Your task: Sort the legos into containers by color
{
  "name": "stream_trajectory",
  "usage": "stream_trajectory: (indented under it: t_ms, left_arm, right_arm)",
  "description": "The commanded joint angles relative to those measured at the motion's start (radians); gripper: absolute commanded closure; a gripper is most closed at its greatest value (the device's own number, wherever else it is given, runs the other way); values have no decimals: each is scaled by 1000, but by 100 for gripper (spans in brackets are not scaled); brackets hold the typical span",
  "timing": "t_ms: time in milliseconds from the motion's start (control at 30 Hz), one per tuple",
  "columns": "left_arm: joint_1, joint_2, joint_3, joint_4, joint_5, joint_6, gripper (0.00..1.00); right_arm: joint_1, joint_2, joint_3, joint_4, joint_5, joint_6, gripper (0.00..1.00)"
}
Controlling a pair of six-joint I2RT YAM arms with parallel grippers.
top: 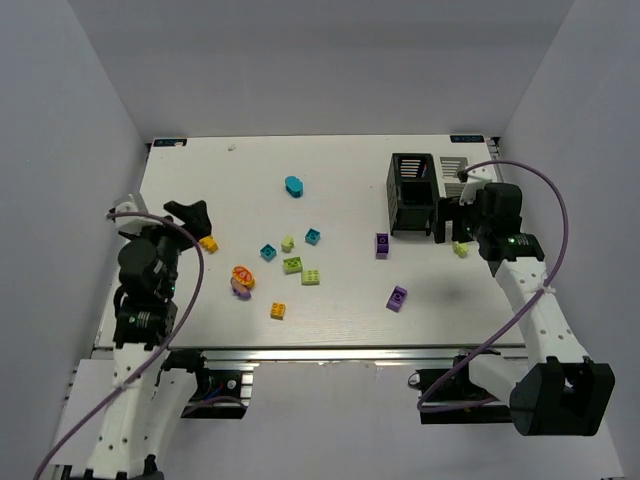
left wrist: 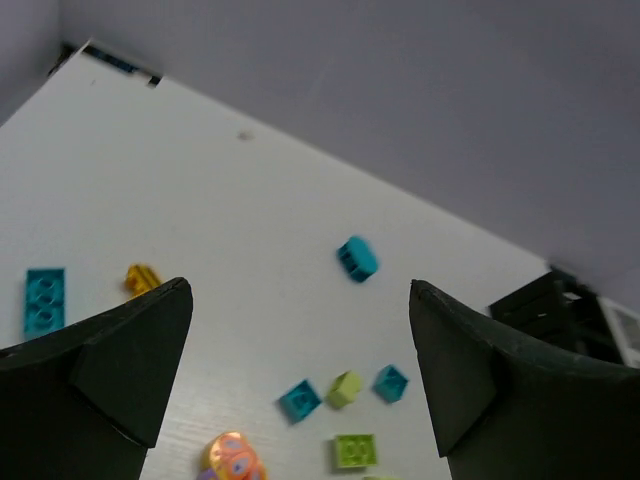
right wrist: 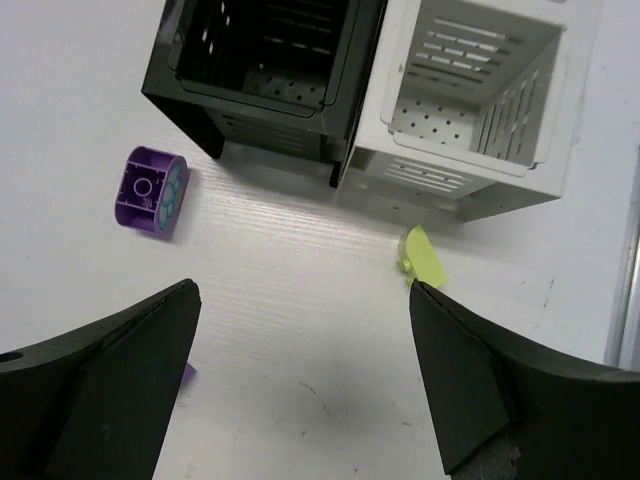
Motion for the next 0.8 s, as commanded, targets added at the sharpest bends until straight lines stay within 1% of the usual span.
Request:
stream_trajectory:
  t_ms: [0,133,200,233,300,333,367,400,433,467,500,533,567,600,633,667,700,733,767]
  left_arm:
    - [3,-45,20,-178,128,-51,2]
    - [1,-45,17,-179,157,-51,2]
    - [2,-42,17,-179,168,-48,2]
    - [1,-40,17,-178,168,-48,2]
    - [1,-37,20,-176,168,-48,2]
    - [1,-34,20,-173,186,-48,2]
    - [2,-34,20,-170,205,-51,2]
    - [1,-31,19,-165,215,-56,5]
    - [1,-29,17,-162,226,-62,10]
    - [1,-22,17,-156,242,-64,32]
    - [1,-19,17,-156,252,-67,48]
    - [2,-12,16,-156,274,-79,68]
    - [3,-3,16,-156,283,-85,100]
    - [1,1,14,-152,294,-93,100]
    - [1,3,5,-145,318,-111,100]
    - [1,11,0,-133,327,-122,100]
    - [2,18,0,-132,332,-134,88]
    - [3,38,-1,-129,340,-162,59]
    - [3,38,-3,-124,344,-162,59]
  right_arm:
    - [2,-37,33,-35,31,14,11]
    - [2,-47,32,-36,5,-5,10]
    - [2,-55,33,-39,-44,-35,11]
    - [0,-63,27,-42,-69,-95,11]
    - [2,-93,20,-73,-246,-228,10]
    - [2,-106,18,-152,-332,-418,11]
    - [8,-122,17,-202,-497,-527,11]
    - [12,-133,13,-252,-558,-628,11]
    - [25,-148,3,-285,-622,-726,11]
    - [28,-153,-2,-324,-665,-779,11]
    - [28,-156,-2,-381,-720,-872,11]
    - [29,-162,-2,-407,-747,-923,11]
    - [29,-161,-19,-408,-812,-939,11]
    - [34,-158,-23,-405,-836,-939,11]
    - [51,-137,-25,-405,-848,-940,19]
    - [66,-124,-28,-370,-838,-902,25]
    - [75,-109,-30,-343,-821,-873,32]
    - [100,-56,-26,-311,-789,-847,50]
    - [100,-55,-22,-311,-773,-835,50]
